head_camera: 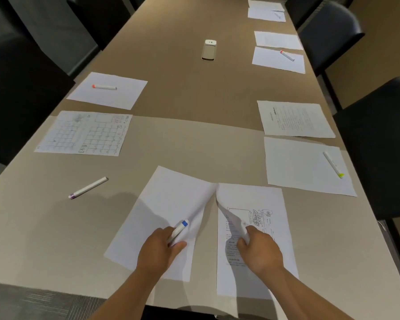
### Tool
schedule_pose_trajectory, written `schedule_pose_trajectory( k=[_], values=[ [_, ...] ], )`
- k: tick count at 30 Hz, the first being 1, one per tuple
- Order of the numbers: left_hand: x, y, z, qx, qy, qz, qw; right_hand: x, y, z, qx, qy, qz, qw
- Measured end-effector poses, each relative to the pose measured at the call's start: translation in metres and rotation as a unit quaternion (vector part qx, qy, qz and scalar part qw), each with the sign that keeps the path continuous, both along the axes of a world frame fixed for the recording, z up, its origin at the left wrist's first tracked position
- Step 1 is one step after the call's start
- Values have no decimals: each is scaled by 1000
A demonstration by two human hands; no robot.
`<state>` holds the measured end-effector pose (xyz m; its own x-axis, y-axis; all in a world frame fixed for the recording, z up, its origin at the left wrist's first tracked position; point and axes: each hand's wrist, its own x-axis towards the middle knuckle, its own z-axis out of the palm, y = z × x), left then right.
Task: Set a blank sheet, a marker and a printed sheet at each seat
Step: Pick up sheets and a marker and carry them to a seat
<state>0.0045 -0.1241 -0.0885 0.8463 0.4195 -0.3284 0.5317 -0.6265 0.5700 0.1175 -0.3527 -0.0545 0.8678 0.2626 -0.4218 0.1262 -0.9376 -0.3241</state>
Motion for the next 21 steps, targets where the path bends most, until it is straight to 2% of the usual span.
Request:
schedule_pose_trajectory(
  k=[5,14,18,21],
  values=[
    [-2,-3,1,-38,19,45,998,-2,-2,7,21,29,-3,999],
    [20,-9,49,53,-24,167,984,18,1,44,33,-33,-40,998],
    [29,4,78,63,-73,210,973,32,17,73,59,-61,-17,996],
    [28,19,96,9,-130,267,955,35,38,98,103,-82,-2,991]
  ],
)
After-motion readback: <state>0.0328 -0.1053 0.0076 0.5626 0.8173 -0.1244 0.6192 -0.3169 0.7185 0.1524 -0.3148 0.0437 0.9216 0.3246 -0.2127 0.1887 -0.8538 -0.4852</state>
